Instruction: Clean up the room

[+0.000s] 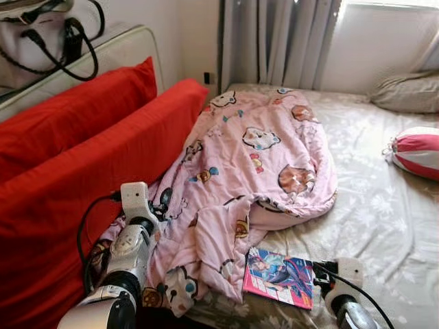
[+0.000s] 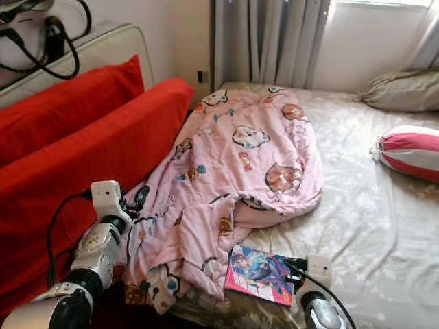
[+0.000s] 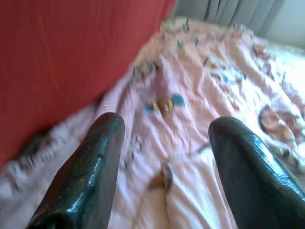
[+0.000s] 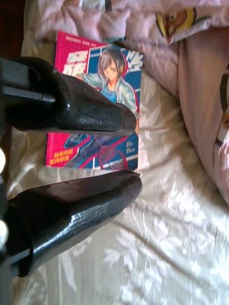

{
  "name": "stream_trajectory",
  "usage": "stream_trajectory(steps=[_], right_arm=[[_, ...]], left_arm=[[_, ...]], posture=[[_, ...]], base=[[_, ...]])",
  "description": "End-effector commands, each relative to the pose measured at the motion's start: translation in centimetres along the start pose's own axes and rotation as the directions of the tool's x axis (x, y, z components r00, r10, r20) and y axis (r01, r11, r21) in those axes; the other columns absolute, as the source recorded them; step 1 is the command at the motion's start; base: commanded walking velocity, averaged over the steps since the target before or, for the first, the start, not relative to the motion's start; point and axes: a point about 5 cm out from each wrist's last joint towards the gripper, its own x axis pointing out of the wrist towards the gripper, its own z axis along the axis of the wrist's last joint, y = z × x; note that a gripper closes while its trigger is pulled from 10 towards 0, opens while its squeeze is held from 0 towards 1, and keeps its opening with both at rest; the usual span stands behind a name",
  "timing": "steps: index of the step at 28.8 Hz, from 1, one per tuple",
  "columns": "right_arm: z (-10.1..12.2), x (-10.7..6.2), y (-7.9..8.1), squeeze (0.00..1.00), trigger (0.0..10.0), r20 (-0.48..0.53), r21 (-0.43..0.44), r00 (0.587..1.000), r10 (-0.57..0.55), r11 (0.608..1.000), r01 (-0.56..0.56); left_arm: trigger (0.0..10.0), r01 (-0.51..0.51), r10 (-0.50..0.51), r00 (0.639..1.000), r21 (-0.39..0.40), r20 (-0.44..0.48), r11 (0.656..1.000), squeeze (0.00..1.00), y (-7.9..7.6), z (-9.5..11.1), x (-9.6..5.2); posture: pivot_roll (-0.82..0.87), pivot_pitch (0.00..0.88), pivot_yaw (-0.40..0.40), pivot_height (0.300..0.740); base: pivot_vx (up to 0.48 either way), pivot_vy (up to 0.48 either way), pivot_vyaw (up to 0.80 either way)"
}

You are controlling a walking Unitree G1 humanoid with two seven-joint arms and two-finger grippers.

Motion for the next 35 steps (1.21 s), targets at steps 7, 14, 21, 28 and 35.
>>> stream_trajectory(steps=[7,14,21,28,35], right_arm=[[12.6,3.7,4.7,0.00,10.0,0.385,-0.075,0.916,0.110,0.993,-0.088],[13.2,3.6,6.8,0.00,10.0,0.414,-0.147,0.884,0.219,0.974,-0.172],[12.8,3.7,6.7,0.00,10.0,0.387,-0.146,0.899,0.206,0.976,-0.161],[12.8,4.0,6.7,0.00,10.0,0.355,-0.113,0.923,0.152,0.987,-0.119],[12.6,4.1,7.1,0.00,10.0,0.344,-0.102,0.926,0.157,0.986,-0.129]], left_arm=[[10.0,0.034,-0.034,0.999,0.015,0.027,0.999,0.00,-0.5,0.4,0.2],[10.0,0.037,-0.037,0.999,0.009,0.008,0.999,0.00,-0.5,-0.2,-0.1],[10.0,0.044,-0.044,0.999,0.004,0.011,0.999,0.00,-0.7,-0.1,0.0],[10.0,0.066,-0.066,0.998,0.008,0.000,0.998,0.00,-0.9,0.0,0.2],[10.0,0.070,-0.070,0.998,0.015,-0.003,0.997,0.00,-1.0,0.2,0.3]], posture=[[0.07,0.000,-0.010,0.740],[0.07,0.000,-0.013,0.740],[0.08,0.000,-0.018,0.740],[0.08,0.000,-0.015,0.720],[0.08,0.000,-0.018,0.686]], base=[[0.000,0.000,0.00],[0.000,0.000,0.00],[0.000,0.000,0.00],[0.000,0.000,0.00],[0.000,0.000,0.00]])
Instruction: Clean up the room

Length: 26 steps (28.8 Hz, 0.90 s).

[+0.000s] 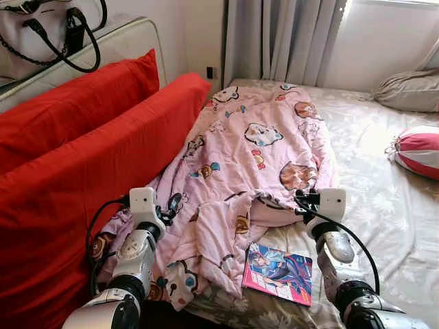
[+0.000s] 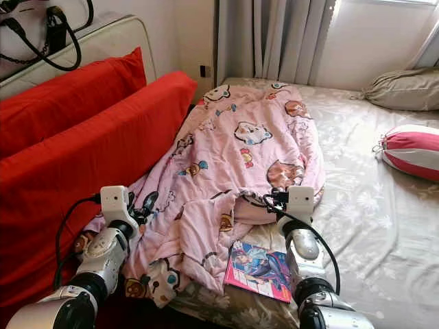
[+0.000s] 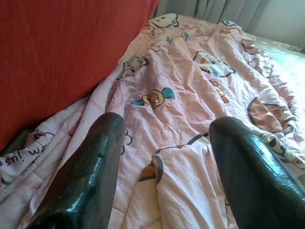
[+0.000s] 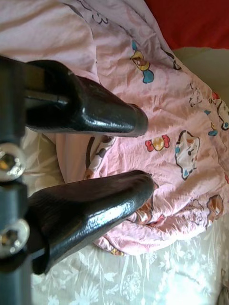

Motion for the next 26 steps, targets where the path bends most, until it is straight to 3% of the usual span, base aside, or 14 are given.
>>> stream_trajectory(steps=[1,14,17,26], right_arm=[[0.14,0.21,0.20,0.00,10.0,-0.004,0.027,1.000,-0.010,1.000,0.010],[-0.24,0.33,0.25,0.00,10.0,-0.059,0.034,0.998,-0.017,0.999,0.019],[-0.52,0.24,0.13,0.00,10.0,-0.079,0.040,0.997,-0.023,0.999,0.026],[-0.31,0.28,0.27,0.00,10.0,-0.059,0.054,0.998,-0.007,0.998,0.010]], left_arm=[[10.0,0.010,-0.010,1.000,0.000,-0.015,1.000,0.00,-0.13,0.05,0.19],[10.0,0.024,-0.024,1.000,-0.001,-0.017,1.000,0.00,-0.44,0.23,0.40],[10.0,0.026,-0.026,1.000,-0.003,-0.016,1.000,0.00,-0.55,0.24,0.43],[10.0,0.031,-0.031,0.999,0.000,-0.024,1.000,0.00,-0.62,0.23,0.49]], posture=[[0.08,0.000,-0.018,0.681],[0.08,0.000,-0.013,0.681],[0.08,0.000,-0.013,0.663],[0.08,0.000,-0.014,0.649]], base=[[0.000,0.000,0.00],[0.000,0.000,0.00],[0.000,0.000,0.00],[0.000,0.000,0.00]])
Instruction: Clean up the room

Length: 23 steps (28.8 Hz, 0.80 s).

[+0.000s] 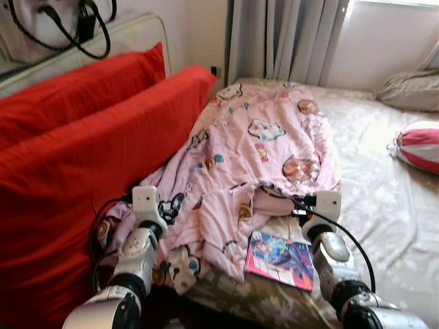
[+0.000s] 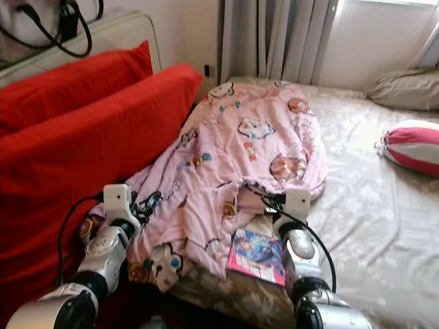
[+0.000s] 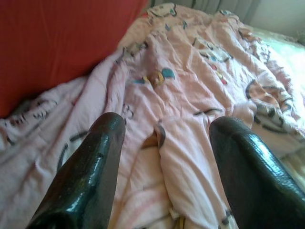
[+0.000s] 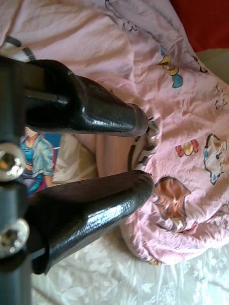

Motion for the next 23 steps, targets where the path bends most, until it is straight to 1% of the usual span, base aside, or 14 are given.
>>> stream_trajectory(steps=[1,12,17,19,22,23], right_arm=[[0.26,0.17,0.11,0.00,10.0,0.003,0.004,1.000,0.001,1.000,-0.001],[0.15,0.21,0.22,0.00,10.0,-0.015,-0.002,1.000,0.010,1.000,-0.010],[0.03,0.19,0.25,0.00,10.0,-0.024,-0.009,1.000,0.011,1.000,-0.012],[-0.15,0.17,0.21,0.00,10.0,-0.042,-0.011,0.999,0.012,1.000,-0.012],[-0.30,0.15,0.17,0.00,10.0,-0.054,-0.010,0.998,0.011,1.000,-0.012],[-0.30,0.15,0.17,0.00,10.0,-0.054,-0.010,0.998,0.011,1.000,-0.012]], left_arm=[[10.0,0.012,-0.012,1.000,-0.005,-0.004,1.000,0.00,-0.25,0.29,0.29],[10.0,0.034,-0.034,0.999,-0.005,-0.027,0.999,0.00,-0.63,0.04,0.35],[10.0,0.044,-0.044,0.999,-0.022,-0.030,0.999,0.00,-0.73,-0.03,0.35],[10.0,0.044,-0.045,0.999,-0.021,-0.031,0.999,0.00,-0.76,-0.05,0.35],[10.0,0.050,-0.051,0.998,-0.018,-0.037,0.999,0.00,-0.89,-0.17,0.33],[10.0,0.050,-0.051,0.998,-0.018,-0.037,0.999,0.00,-0.89,-0.17,0.33]], posture=[[0.08,0.000,-0.014,0.649],[0.08,0.000,-0.013,0.649],[0.08,0.000,-0.013,0.649],[0.08,0.000,-0.013,0.649],[0.08,0.000,-0.013,0.624],[0.08,0.000,-0.013,0.624]], base=[[0.000,0.000,0.00],[0.000,0.000,0.00],[0.000,0.000,0.00],[0.000,0.000,0.00],[0.000,0.000,0.00],[0.000,0.000,0.00]])
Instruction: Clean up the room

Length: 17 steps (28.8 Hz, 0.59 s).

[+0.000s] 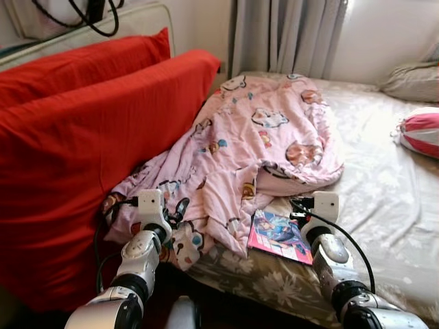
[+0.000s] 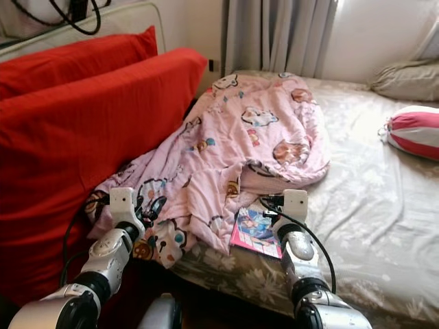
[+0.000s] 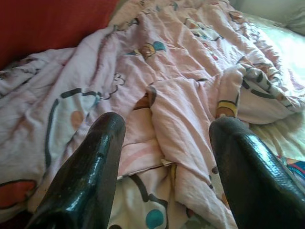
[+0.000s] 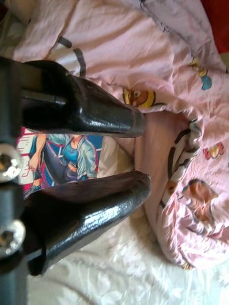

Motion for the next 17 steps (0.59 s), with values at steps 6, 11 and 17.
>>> stream_trajectory(steps=[6,11,17], right_arm=[[0.18,0.08,0.15,0.00,10.0,0.009,0.001,1.000,0.015,1.000,-0.015],[-0.02,0.01,0.21,0.00,10.0,0.000,-0.002,1.000,0.021,1.000,-0.021],[-0.29,-0.07,0.24,0.00,10.0,-0.013,-0.005,1.000,0.024,1.000,-0.024]], left_arm=[[10.0,0.017,-0.017,1.000,-0.002,-0.006,1.000,0.00,-0.22,0.16,0.18],[10.0,0.016,-0.016,1.000,-0.004,-0.016,1.000,0.00,-0.16,-0.12,0.05],[10.0,0.020,-0.021,1.000,-0.005,-0.022,1.000,0.00,-0.32,-0.36,-0.04]], posture=[[0.09,0.000,-0.015,0.604],[0.09,0.000,-0.014,0.604],[0.08,0.000,-0.012,0.604]], base=[[0.000,0.000,0.00],[0.000,0.000,0.00],[0.000,0.000,0.00]])
